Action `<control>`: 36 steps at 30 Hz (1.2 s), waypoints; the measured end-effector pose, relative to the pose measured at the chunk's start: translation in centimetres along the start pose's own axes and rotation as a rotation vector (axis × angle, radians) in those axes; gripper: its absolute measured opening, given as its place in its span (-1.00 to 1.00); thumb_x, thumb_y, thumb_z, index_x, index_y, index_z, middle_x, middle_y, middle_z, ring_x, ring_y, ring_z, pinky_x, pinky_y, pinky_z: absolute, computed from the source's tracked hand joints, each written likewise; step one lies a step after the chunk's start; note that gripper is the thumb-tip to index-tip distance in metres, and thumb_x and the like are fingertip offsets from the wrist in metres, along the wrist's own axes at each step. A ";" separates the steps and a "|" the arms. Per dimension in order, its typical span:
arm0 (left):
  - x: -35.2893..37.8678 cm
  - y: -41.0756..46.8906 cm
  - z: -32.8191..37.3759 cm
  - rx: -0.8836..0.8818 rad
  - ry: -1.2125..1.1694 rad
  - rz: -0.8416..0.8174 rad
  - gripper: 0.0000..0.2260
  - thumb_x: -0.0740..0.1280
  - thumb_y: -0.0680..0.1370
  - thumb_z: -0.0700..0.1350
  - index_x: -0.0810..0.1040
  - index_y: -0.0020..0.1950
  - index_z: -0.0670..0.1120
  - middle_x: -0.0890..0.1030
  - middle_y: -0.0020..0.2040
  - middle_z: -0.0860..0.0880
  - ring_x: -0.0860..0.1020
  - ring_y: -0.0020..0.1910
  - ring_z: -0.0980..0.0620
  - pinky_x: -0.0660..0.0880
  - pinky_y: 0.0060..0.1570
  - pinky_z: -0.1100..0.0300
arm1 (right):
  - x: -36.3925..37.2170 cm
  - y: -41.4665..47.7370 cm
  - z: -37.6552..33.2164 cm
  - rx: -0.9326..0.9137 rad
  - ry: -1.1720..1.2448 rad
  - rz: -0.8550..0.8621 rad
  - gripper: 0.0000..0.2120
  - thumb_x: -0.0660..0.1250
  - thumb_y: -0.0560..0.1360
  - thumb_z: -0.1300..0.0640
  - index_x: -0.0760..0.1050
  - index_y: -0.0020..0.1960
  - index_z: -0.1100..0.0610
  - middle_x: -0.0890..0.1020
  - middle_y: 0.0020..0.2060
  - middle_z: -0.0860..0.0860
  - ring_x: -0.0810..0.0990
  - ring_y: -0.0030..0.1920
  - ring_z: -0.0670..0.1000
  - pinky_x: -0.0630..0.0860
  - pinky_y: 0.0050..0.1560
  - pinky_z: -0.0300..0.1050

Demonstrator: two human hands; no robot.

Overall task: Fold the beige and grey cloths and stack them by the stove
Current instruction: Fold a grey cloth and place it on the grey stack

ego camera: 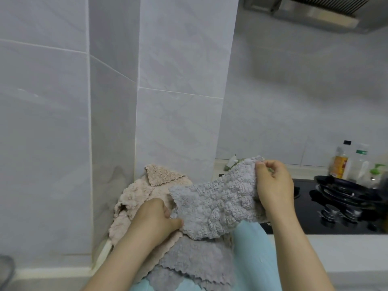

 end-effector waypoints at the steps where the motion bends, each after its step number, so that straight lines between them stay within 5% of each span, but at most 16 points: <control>1: 0.2 0.2 -0.2 -0.003 -0.014 0.027 -0.77 0.43 0.39 -0.01 0.40 -0.27 -0.06 0.50 -0.29 0.02 0.40 -0.33 0.08 0.28 -0.38 0.21 | 0.0 0.0 0.0 -0.003 0.001 -0.001 -0.87 0.22 0.60 0.07 0.48 0.04 0.11 0.50 -0.36 -0.08 0.45 -0.32 -0.08 0.39 -0.24 -0.14; 6: -0.3 1.9 -1.9 -0.023 -0.178 0.027 -0.85 0.28 0.39 -0.29 0.47 -0.39 -0.18 0.50 -0.42 -0.06 0.44 -0.44 0.04 0.31 -0.40 0.26 | 0.1 0.1 0.2 0.004 0.006 -0.010 -0.87 0.21 0.61 0.08 0.48 0.03 0.11 0.48 -0.36 -0.08 0.41 -0.34 -0.08 0.38 -0.26 -0.13; 11: -3.0 1.8 -2.6 -0.022 -0.522 -0.150 -0.87 0.30 0.40 -0.48 0.63 -0.26 -0.35 0.52 -0.42 -0.13 0.43 -0.62 0.11 0.36 -0.55 0.37 | -0.7 0.4 0.5 0.007 -0.011 0.058 -0.86 0.20 0.61 0.08 0.49 0.02 0.12 0.53 -0.31 -0.07 0.46 -0.28 -0.08 0.33 -0.22 -0.09; 15: -4.5 0.9 -3.0 0.021 -0.319 -0.342 -0.81 0.58 0.16 -0.24 0.58 -0.50 -0.14 0.52 -0.52 -0.02 0.42 -0.53 0.09 0.35 -0.43 0.33 | -1.1 0.4 0.8 -0.001 -0.078 0.091 -0.86 0.22 0.59 0.07 0.51 0.02 0.10 0.57 -0.10 0.01 0.51 -0.06 0.05 0.32 -0.10 -0.11; 18: -3.7 0.4 -3.3 -0.038 -0.253 -0.466 -0.70 0.55 0.33 -0.21 0.50 -0.52 -0.10 0.46 -0.59 0.01 0.39 -0.61 0.11 0.31 -0.54 0.34 | -0.8 0.1 0.4 -0.048 -0.135 0.069 -0.85 0.25 0.58 0.06 0.55 0.01 0.10 0.59 -0.11 0.01 0.53 -0.08 0.04 0.33 -0.13 -0.12; 22: -2.4 0.8 -3.2 -0.119 -0.414 -0.393 -0.73 0.45 0.45 0.02 0.56 -0.20 -0.19 0.60 -0.26 -0.06 0.58 -0.29 -0.01 0.59 -0.29 0.13 | -0.6 -0.2 -0.2 -0.121 -0.199 0.051 -0.84 0.25 0.58 0.04 0.56 0.02 0.09 0.57 -0.17 -0.03 0.51 -0.12 -0.01 0.31 -0.16 -0.14; 24: -1.7 1.2 -3.2 -0.126 -0.412 -0.268 -0.72 0.40 0.47 0.11 0.55 -0.01 -0.09 0.62 -0.02 -0.03 0.60 -0.04 -0.01 0.58 -0.01 0.06 | -0.5 -0.3 -0.4 -0.136 -0.191 0.029 -0.85 0.26 0.58 0.03 0.55 0.01 0.08 0.56 -0.20 -0.07 0.52 -0.12 -0.01 0.34 -0.16 -0.13; 26: -1.0 1.0 -2.7 -0.112 -0.414 -0.214 -0.72 0.36 0.50 0.10 0.49 0.10 -0.04 0.59 0.05 -0.02 0.55 0.04 0.02 0.50 0.06 0.12 | -0.5 -0.3 -0.6 -0.141 -0.172 0.002 -0.85 0.26 0.57 0.03 0.56 -0.02 0.07 0.57 -0.21 -0.09 0.54 -0.12 0.00 0.40 -0.13 -0.09; 30: -0.1 1.1 -2.0 -0.118 -0.466 -0.178 -0.68 0.46 0.45 -0.05 0.47 0.13 -0.08 0.57 -0.02 -0.01 0.56 -0.05 0.04 0.50 -0.12 0.22 | -0.4 -0.1 -0.7 -0.149 -0.158 -0.031 -0.85 0.28 0.55 0.01 0.57 -0.03 0.06 0.61 -0.18 -0.03 0.56 -0.12 0.01 0.51 -0.06 0.00; 33: -0.9 0.6 -2.0 -0.197 -0.603 -0.382 -0.66 0.49 0.41 -0.23 0.45 0.11 -0.14 0.53 -0.20 -0.05 0.52 -0.36 0.05 0.47 -0.49 0.26 | -0.6 -0.1 -0.8 -0.149 -0.145 -0.042 -0.86 0.30 0.54 0.01 0.57 -0.05 0.04 0.62 -0.17 -0.05 0.57 -0.10 -0.01 0.52 -0.04 -0.02; 36: -2.4 0.5 -3.1 -0.190 -0.487 -0.501 -0.73 0.49 0.39 -0.29 0.49 0.02 -0.20 0.51 -0.38 -0.10 0.47 -0.47 0.02 0.47 -0.50 0.23 | -0.6 -0.1 -0.9 -0.149 -0.160 -0.049 -0.89 0.31 0.53 0.01 0.57 -0.10 0.02 0.63 -0.18 -0.06 0.58 -0.11 -0.01 0.52 -0.04 -0.03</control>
Point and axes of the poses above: each hand's wrist, its own y-axis towards the middle knuckle, its own x-axis out of the palm, z = x × y, the point moved 3 cm from there along y, towards the middle knuckle
